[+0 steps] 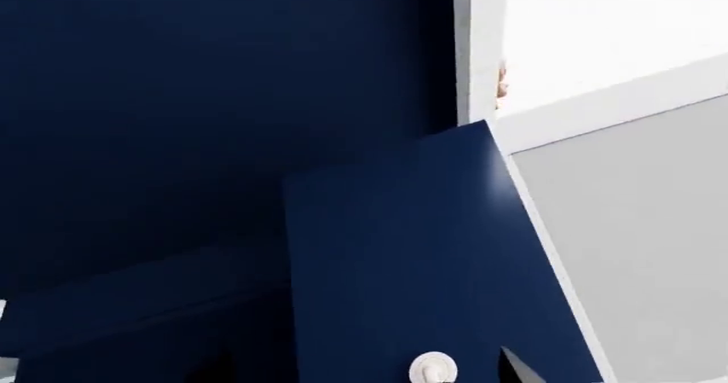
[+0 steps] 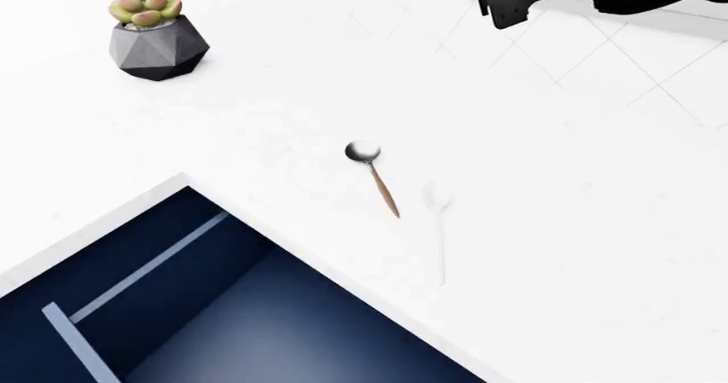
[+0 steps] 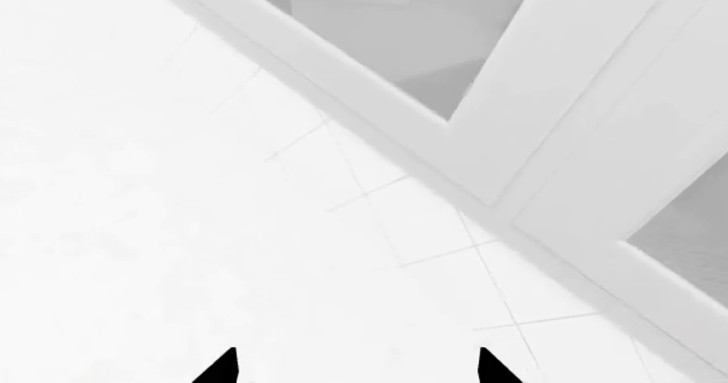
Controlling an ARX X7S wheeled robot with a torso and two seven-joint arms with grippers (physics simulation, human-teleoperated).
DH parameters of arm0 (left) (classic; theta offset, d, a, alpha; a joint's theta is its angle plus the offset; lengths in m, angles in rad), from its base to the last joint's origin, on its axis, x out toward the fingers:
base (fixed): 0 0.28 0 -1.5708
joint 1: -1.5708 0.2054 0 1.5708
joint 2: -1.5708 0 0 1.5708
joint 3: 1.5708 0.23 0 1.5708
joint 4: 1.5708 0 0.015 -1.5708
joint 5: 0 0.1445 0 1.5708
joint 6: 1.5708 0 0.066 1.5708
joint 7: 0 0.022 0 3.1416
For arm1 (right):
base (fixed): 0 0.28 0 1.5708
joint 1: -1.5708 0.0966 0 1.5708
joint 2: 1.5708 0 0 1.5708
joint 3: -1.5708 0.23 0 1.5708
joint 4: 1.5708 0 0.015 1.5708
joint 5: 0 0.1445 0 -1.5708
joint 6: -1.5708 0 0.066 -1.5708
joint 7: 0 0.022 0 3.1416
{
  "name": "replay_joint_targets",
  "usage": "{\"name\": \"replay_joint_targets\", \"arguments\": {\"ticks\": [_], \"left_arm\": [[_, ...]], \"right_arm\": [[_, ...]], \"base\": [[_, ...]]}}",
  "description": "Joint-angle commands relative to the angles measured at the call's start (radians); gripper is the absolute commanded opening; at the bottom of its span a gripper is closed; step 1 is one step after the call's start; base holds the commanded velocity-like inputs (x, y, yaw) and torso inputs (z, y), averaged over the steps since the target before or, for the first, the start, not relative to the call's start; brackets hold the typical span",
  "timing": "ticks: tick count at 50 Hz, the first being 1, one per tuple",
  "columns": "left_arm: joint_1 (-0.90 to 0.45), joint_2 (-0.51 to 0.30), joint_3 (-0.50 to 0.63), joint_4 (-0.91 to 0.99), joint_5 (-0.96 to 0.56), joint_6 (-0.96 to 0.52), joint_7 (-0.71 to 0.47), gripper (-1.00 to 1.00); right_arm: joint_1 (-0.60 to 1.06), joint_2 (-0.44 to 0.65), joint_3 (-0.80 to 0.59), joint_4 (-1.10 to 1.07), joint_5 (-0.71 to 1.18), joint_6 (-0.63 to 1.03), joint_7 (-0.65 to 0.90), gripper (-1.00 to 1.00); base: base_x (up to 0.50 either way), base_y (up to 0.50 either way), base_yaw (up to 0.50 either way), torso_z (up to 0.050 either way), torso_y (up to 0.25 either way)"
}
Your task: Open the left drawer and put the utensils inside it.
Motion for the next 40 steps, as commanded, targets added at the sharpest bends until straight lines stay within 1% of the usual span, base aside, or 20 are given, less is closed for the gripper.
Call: {"name": "replay_joint_targets", "arguments": {"ticks": [1,3,4,7,8,11,13,15,16,17,18,19,20,21,23,24,30,31,35,40], "left_arm": [[-0.145,-0.06,-0.057,-0.292,0.027,0.001,0.034,1.0],[-0.208,-0.093,-0.035,-0.418,0.067,0.04,0.057,1.0],[-0.263,-0.127,-0.021,-0.536,0.085,0.049,0.082,1.0],[-0.378,-0.197,0.012,-0.794,0.135,0.097,0.167,1.0],[-0.396,-0.205,0.015,-0.827,0.147,0.105,0.172,1.0],[-0.405,-0.202,0.006,-0.829,0.174,0.107,0.154,1.0],[-0.42,-0.187,-0.013,-0.829,0.207,0.155,0.099,1.0],[-0.428,-0.178,-0.034,-0.829,0.243,0.179,0.072,1.0],[-0.432,-0.174,-0.046,-0.829,0.26,0.174,0.085,1.0],[-0.434,-0.173,-0.06,-0.829,0.278,0.169,0.082,1.0],[-0.439,-0.17,-0.076,-0.829,0.299,0.165,0.075,1.0],[-0.441,-0.169,-0.093,-0.829,0.32,0.16,0.076,1.0],[-0.444,-0.167,-0.11,-0.829,0.345,0.156,0.073,1.0],[-0.444,-0.166,-0.13,-0.829,0.368,0.149,0.079,1.0],[-0.446,-0.164,-0.172,-0.829,0.412,0.14,0.086,1.0],[-0.447,-0.164,-0.195,-0.829,0.436,0.133,0.087,1.0],[-0.459,-0.161,-0.347,-0.829,0.596,0.1,0.102,1.0],[-0.462,-0.16,-0.373,-0.829,0.625,0.098,0.102,1.0],[-0.47,-0.16,-0.48,-0.829,0.736,0.08,0.113,1.0],[-0.479,-0.16,-0.61,-0.829,0.87,0.059,0.131,1.0]], "right_arm": [[-0.005,0.009,0.018,-0.01,0.021,0.003,-0.006,1.0],[-0.006,0.005,0.018,-0.002,0.024,0.003,-0.017,1.0],[-0.009,0.009,0.018,-0.018,0.028,-0.003,-0.042,1.0],[-0.015,0.012,0.019,-0.031,0.032,-0.017,-0.071,1.0],[-0.02,0.016,0.01,-0.05,0.03,-0.012,-0.072,1.0],[-0.032,0.02,0.017,-0.062,0.054,0.003,-0.089,1.0],[-0.044,0.001,0.05,0.003,0.106,0.048,-0.052,1.0],[-0.054,0.006,0.081,-0.006,0.155,0.088,-0.003,1.0],[-0.069,0.024,0.096,-0.067,0.185,0.115,0.059,1.0],[-0.074,0.026,0.114,-0.07,0.218,0.14,0.098,1.0],[-0.09,0.039,0.144,-0.113,0.27,0.171,0.188,1.0],[-0.103,0.047,0.169,-0.135,0.311,0.183,0.236,1.0],[-0.119,0.055,0.204,-0.167,0.393,0.217,0.356,1.0],[-0.13,0.065,0.209,-0.219,0.428,0.239,0.407,1.0],[-0.161,0.072,0.246,-0.241,0.607,0.26,0.57,1.0],[-0.175,0.083,0.241,-0.306,0.667,0.275,0.635,1.0],[-0.217,0.119,0.213,-0.384,0.948,0.219,0.843,1.0],[-0.225,0.131,0.224,-0.418,0.949,0.192,0.868,1.0],[-0.253,0.173,0.189,-0.524,1.111,0.106,0.994,1.0],[-0.268,0.196,0.163,-0.616,1.198,0.024,1.047,1.0]], "base": [[0.0,0.0,0.0,0.0,0.0],[0.0,0.0,0.0,0.0,0.0],[0.0,0.0,0.0,0.0,0.0],[0.0,0.0,0.0,0.0,0.0],[0.0,0.0,0.0,0.0,0.0],[0.0,0.0,0.0,0.0,0.0],[0.0,0.0,0.0,0.0,0.0],[0.0,0.0,0.0,0.0,0.0],[0.0,0.0,0.0,0.0,0.0],[0.0,0.0,0.0,0.0,0.0],[0.0,0.0,0.0,0.0,0.0],[0.0,0.0,0.0,0.0,0.0],[0.0,0.0,0.0,0.0,0.0],[0.0,0.0,0.0,0.0,0.0],[0.0,0.0,0.0,0.0,0.0],[0.0,0.0,0.0,0.0,0.0],[0.0,0.0,0.0,0.0,0.0],[0.0,0.0,0.0,0.0,0.0],[0.0,0.0,0.0,0.0,0.0],[0.0,0.0,0.0,0.0,0.0]]}}
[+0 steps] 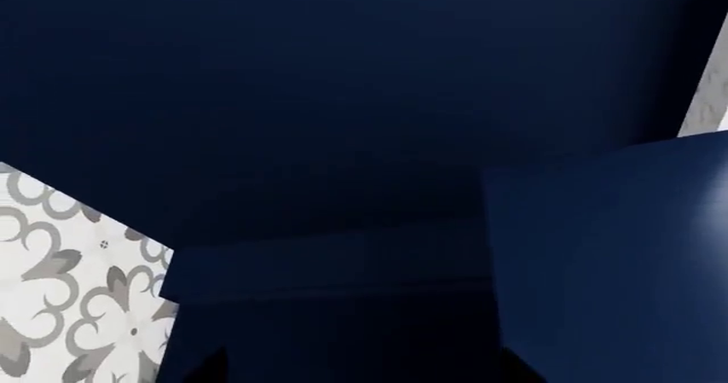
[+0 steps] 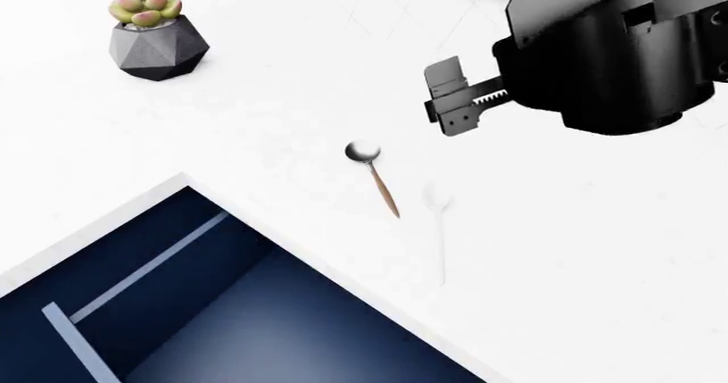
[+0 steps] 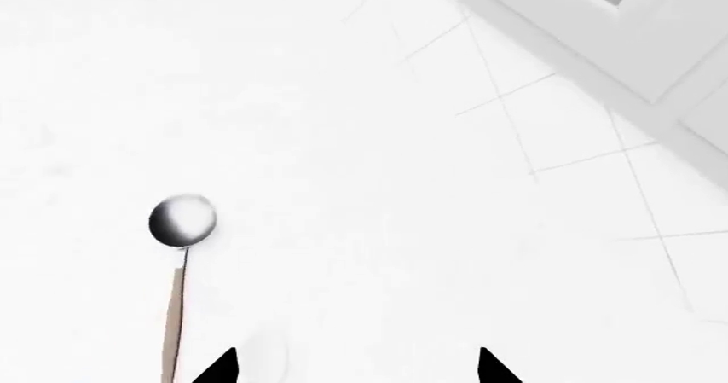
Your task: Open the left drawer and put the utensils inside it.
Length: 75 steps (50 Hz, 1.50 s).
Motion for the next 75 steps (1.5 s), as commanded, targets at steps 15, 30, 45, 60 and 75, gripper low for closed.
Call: {"name": "replay_joint_targets", "arguments": {"ticks": [15,30,45,60,75], "left_arm": [[-0.061,-0.001,-0.525,-0.022,0.571,-0.064,0.058,1.0],[-0.073,-0.005,-0.661,-0.022,0.71,-0.071,0.076,1.0],[-0.08,-0.005,-0.709,-0.022,0.762,-0.07,0.079,1.0],[-0.082,-0.003,-0.721,-0.022,0.779,-0.072,0.08,1.0],[-0.083,-0.002,-0.725,-0.022,0.784,-0.071,0.077,1.0]], "right_arm": [[-0.081,0.144,-0.115,-0.383,0.424,-0.322,0.272,1.0],[-0.206,0.201,-0.095,-0.415,0.303,-0.499,0.206,1.0],[-0.24,0.191,-0.125,-0.439,0.28,-0.52,0.191,1.0],[-0.323,0.167,-0.14,-0.382,0.166,-0.587,0.127,1.0],[-0.417,0.152,-0.132,-0.369,0.101,-0.693,0.092,1.0]], "base": [[0.0,0.0,0.0,0.0,0.0],[0.0,0.0,0.0,0.0,0.0],[0.0,0.0,0.0,0.0,0.0],[0.0,0.0,0.0,0.0,0.0],[0.0,0.0,0.0,0.0,0.0]]}}
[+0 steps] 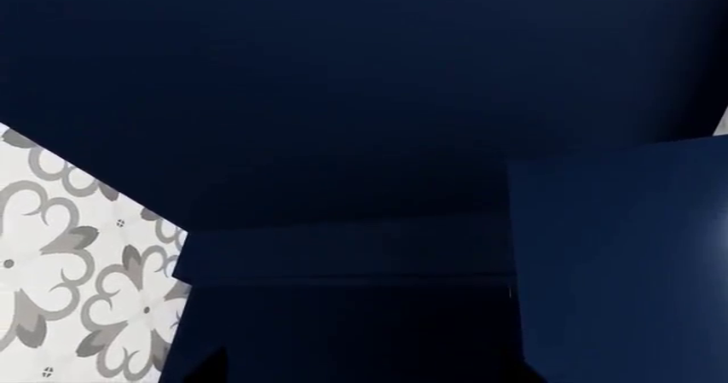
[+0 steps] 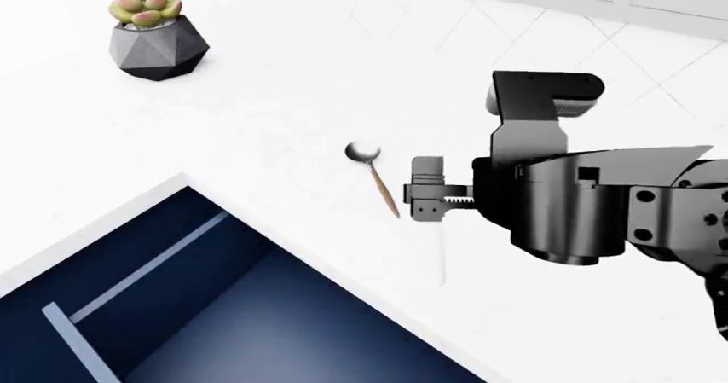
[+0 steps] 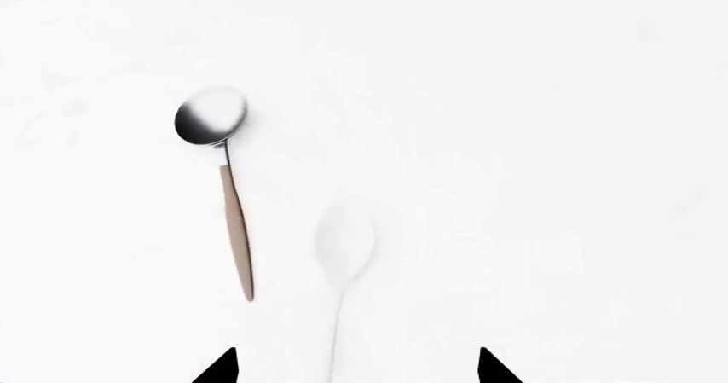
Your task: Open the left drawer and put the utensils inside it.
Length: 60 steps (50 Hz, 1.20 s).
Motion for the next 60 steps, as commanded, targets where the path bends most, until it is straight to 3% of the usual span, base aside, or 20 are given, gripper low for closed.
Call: {"name": "replay_joint_targets", "arguments": {"ticks": [1,60], "left_arm": [[-0.002,0.001,-0.006,0.0,0.007,0.001,-0.002,1.0],[-0.007,0.006,0.005,0.0,0.009,0.003,-0.011,1.0]], "right_arm": [[-0.054,-0.02,-0.004,0.021,-0.057,-0.062,-0.026,1.0],[-0.088,-0.136,-0.123,0.242,-0.217,-0.034,-0.17,1.0]], "base": [[0.0,0.0,0.0,0.0,0.0],[0.0,0.0,0.0,0.0,0.0]]}}
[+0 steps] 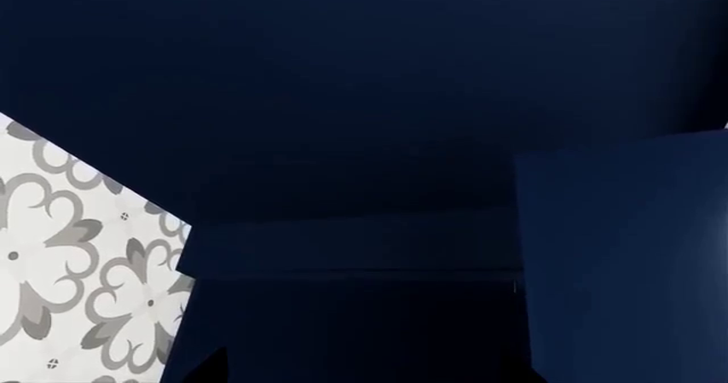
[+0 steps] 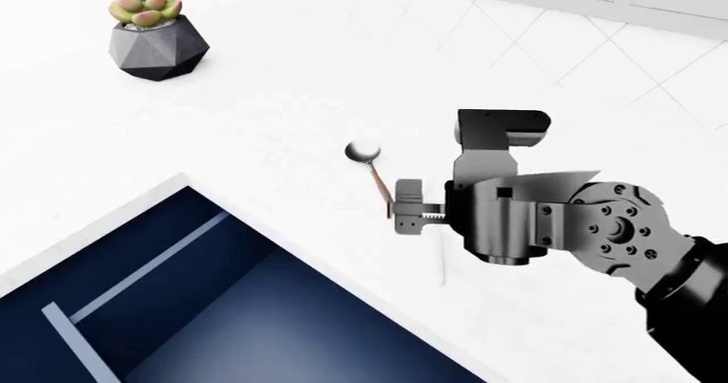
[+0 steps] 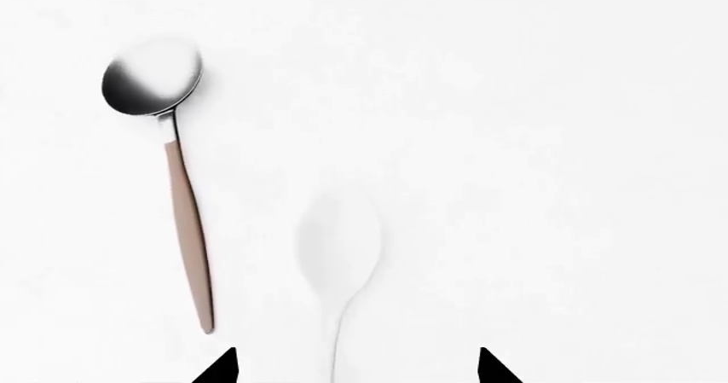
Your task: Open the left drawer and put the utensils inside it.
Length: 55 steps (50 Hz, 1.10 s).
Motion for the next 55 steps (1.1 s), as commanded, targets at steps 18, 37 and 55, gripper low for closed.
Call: {"name": "replay_joint_targets", "arguments": {"ticks": [18,37,55], "left_arm": [[0.001,-0.001,0.002,0.0,-0.002,-0.003,0.0,1.0],[-0.001,0.001,0.005,0.0,0.001,-0.001,0.0,1.0],[-0.001,0.006,0.015,0.0,0.002,0.003,0.007,1.0]], "right_arm": [[-0.02,-0.048,-0.041,0.058,-0.037,0.016,-0.063,1.0],[-0.048,-0.044,-0.084,0.092,-0.127,0.015,-0.12,-1.0],[-0.041,-0.033,-0.086,0.074,-0.148,0.013,-0.123,-1.0]], "base": [[0.0,0.0,0.0,0.0,0.0],[0.0,0.0,0.0,0.0,0.0],[0.0,0.0,0.0,0.0,0.0]]}}
